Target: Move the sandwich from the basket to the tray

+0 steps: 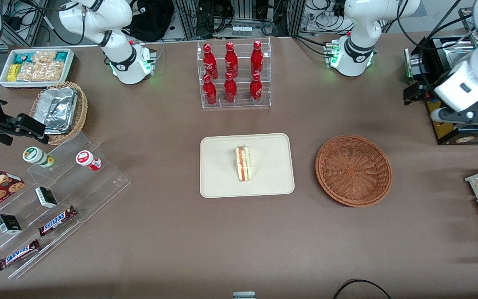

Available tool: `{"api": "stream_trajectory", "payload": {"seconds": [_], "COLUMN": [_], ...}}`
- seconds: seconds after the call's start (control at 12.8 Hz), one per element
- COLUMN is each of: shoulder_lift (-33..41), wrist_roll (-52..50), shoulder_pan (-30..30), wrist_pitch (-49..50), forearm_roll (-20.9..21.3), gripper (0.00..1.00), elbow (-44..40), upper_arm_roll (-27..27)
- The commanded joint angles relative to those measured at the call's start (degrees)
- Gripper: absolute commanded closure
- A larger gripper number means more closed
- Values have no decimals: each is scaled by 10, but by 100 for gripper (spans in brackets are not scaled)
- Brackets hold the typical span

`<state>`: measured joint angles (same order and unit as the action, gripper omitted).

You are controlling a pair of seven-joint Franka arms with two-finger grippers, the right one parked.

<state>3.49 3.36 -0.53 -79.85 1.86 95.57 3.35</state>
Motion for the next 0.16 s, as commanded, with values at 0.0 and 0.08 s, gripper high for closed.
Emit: {"api": "stream_trajectory", "payload": {"seconds": [0.0,0.08], "shoulder_lift": [7,8], "wrist_roll": [10,9], "shoulder_pan": [-5,-5], "wrist_pitch": [14,10], "forearm_roll": [-5,-3], "gripper": [0,0], "elbow": [-17,-17], "upper_arm_roll": [-10,-11]}}
